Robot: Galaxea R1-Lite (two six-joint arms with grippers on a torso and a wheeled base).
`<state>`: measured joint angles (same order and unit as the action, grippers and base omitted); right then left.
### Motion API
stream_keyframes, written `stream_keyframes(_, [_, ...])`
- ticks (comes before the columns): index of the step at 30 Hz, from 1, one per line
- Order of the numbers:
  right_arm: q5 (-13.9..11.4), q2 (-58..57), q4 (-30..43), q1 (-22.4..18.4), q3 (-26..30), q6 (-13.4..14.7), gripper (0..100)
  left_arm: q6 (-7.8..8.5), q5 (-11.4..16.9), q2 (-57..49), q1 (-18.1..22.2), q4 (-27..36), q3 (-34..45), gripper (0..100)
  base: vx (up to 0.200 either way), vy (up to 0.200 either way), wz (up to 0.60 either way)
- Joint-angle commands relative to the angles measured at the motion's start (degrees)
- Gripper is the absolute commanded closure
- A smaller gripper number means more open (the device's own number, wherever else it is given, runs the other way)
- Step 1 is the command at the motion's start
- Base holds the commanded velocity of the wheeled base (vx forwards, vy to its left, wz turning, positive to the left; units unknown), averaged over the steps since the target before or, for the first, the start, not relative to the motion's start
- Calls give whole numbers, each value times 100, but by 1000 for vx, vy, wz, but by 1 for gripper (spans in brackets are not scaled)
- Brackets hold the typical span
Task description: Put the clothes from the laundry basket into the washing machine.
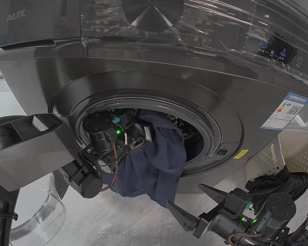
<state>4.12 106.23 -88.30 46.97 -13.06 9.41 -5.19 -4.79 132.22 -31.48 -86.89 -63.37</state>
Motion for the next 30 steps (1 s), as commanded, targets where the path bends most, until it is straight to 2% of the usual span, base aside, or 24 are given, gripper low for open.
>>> stream_keyframes(1, [1,38,-3,14,-4,8,0,1,-83,761,71,410,-941,100,0,0,0])
stream_keyframes(3, [1,38,-3,14,-4,-1,0,1,-83,832,124,586,-1213,100,0,0,0])
stream_keyframes(7, [1,47,-3,40,-4,8,0,-8,-101,1087,212,1377,-2241,100,0,0,0])
stream_keyframes(15, [1,73,-3,40,-4,8,0,-8,-373,1561,300,2730,-4263,100,0,0,0])
stream_keyframes(18, [1,73,-3,49,-4,-1,0,-17,-382,1623,300,2933,-4544,100,0,0,0])
stream_keyframes(24, [1,65,-3,49,-4,-1,0,-52,-479,1579,265,2994,-4509,100,0,0,0])
stream_keyframes(25, [-8,65,-3,49,-4,-1,0,-78,-488,1561,247,2994,-4483,0,0,0,0])
stream_keyframes(28, [1,56,-3,40,-13,-1,0,-166,-558,1438,230,3029,-4281,0,0,0,0])
stream_keyframes(30, [1,47,-3,40,-13,-9,0,-184,-584,1157,212,3223,-3753,0,0,0,0])
